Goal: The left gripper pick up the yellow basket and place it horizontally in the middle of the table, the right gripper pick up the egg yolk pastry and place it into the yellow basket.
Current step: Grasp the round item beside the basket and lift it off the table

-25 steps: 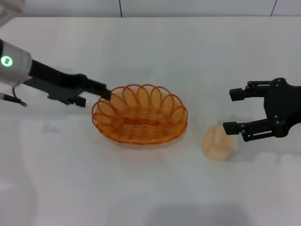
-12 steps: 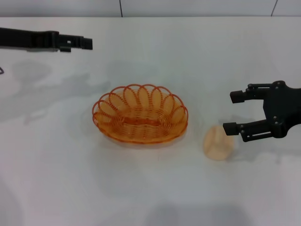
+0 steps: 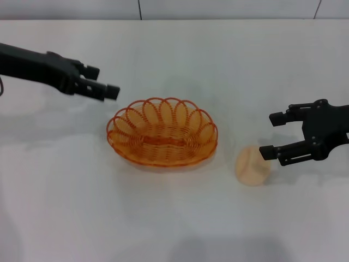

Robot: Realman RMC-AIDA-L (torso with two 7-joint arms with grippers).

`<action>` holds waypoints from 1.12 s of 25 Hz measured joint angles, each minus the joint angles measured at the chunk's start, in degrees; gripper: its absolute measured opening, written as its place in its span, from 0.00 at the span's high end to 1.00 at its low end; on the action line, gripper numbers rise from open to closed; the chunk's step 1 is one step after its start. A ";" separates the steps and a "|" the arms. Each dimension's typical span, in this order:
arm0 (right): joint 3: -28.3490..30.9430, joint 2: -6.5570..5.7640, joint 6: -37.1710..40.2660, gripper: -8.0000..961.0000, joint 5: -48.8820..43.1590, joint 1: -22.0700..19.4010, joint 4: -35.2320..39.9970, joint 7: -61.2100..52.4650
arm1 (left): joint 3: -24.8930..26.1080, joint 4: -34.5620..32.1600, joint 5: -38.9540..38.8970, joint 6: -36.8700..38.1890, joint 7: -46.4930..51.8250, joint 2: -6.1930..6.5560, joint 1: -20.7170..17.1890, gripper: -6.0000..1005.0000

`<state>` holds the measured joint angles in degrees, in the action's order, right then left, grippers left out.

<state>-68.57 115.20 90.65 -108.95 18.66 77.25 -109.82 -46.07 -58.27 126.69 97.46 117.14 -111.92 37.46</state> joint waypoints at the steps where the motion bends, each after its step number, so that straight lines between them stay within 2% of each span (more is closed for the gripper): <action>1: -0.16 0.01 -0.21 0.12 -0.45 0.29 -0.10 -0.35 | -1.83 -1.11 0.08 0.45 -0.47 0.04 -0.26 0.11; 3: -0.54 0.02 -0.69 0.12 -1.69 0.96 -0.44 -1.19 | -5.30 -3.18 0.36 0.70 -1.18 -0.02 -0.93 0.11; 6: -1.67 0.13 -1.66 0.12 -4.33 2.69 -1.73 -2.92 | -6.01 -3.90 0.71 0.84 -1.43 -0.32 -1.05 0.11; 14: -5.46 0.20 -4.47 0.12 -9.92 6.65 -4.14 -6.74 | -6.33 -4.45 0.68 1.11 -1.68 -1.03 -0.83 0.11; 28: -9.69 0.29 -6.04 0.12 -15.99 8.76 -4.42 -10.61 | -6.40 -4.48 0.88 0.91 -1.02 -2.16 -0.14 0.11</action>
<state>-78.26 115.49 84.62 -124.95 27.42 72.84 -120.43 -52.47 -62.75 127.57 98.36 116.11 -114.07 37.32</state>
